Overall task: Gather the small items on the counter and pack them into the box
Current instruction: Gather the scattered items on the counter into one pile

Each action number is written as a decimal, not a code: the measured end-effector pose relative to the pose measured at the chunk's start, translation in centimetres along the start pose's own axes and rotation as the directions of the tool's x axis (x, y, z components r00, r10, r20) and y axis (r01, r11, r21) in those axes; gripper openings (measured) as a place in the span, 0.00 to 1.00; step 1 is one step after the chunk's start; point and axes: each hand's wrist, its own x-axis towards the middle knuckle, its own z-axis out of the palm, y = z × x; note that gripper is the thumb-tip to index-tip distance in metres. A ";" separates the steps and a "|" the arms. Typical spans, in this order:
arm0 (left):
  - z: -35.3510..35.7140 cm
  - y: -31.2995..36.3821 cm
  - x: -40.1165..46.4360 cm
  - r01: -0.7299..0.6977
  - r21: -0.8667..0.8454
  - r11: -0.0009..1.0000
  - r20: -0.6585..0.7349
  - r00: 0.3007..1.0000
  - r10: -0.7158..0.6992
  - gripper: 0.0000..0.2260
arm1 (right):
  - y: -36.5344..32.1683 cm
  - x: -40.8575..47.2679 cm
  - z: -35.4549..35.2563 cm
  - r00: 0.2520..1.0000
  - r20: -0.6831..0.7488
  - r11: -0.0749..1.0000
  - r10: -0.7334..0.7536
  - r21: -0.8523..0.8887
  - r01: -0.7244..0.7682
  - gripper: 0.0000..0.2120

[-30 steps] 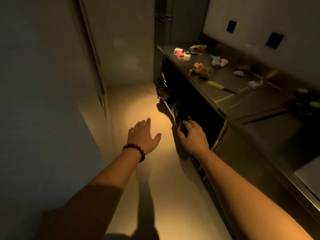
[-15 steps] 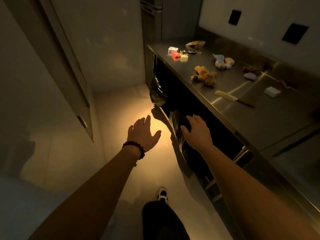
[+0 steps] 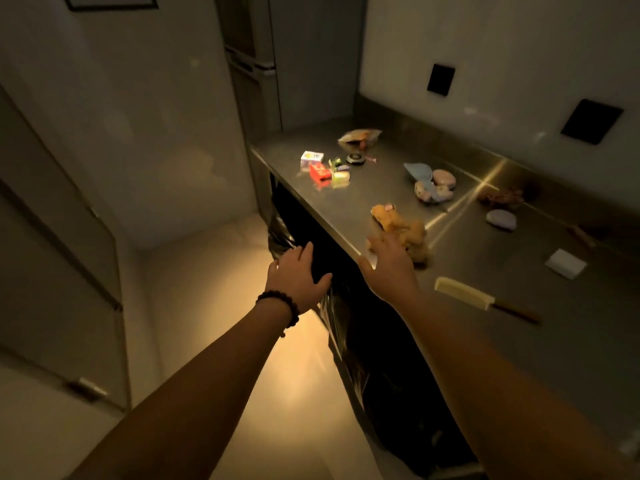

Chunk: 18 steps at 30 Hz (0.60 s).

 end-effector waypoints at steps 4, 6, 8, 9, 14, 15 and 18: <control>-0.6 -0.4 6.9 -0.036 -0.009 0.999 -0.007 0.999 0.036 0.34 | 0.4 5.3 0.4 0.998 -0.012 0.998 0.058 0.002 -0.058 0.26; -0.8 -0.4 10.3 -0.081 -0.022 0.996 -0.010 0.997 0.081 0.33 | 0.9 7.8 1.0 0.995 -0.008 0.995 0.100 -0.028 -0.101 0.25; -0.8 -0.2 13.6 -0.124 -0.028 0.992 0.001 0.992 0.124 0.33 | 1.4 10.2 1.6 0.992 -0.028 0.991 0.123 -0.048 -0.124 0.25; -0.6 -0.1 15.3 -0.144 -0.027 0.989 0.010 0.989 0.145 0.33 | 1.7 11.4 1.9 0.990 -0.041 0.989 0.132 -0.067 -0.134 0.25; 0.9 -0.2 24.6 -0.299 -0.056 0.953 0.071 0.951 0.302 0.34 | 3.2 17.6 2.7 0.945 -0.101 0.944 0.313 -0.082 -0.321 0.23; 1.3 -0.3 26.3 -0.342 -0.058 0.938 0.083 0.935 0.345 0.34 | 3.4 18.8 3.0 0.931 -0.120 0.933 0.345 -0.065 -0.354 0.24; 2.1 -0.6 31.2 -0.464 -0.070 0.883 0.124 0.874 0.469 0.32 | 3.4 21.5 4.1 0.865 -0.201 0.880 0.460 -0.028 -0.475 0.25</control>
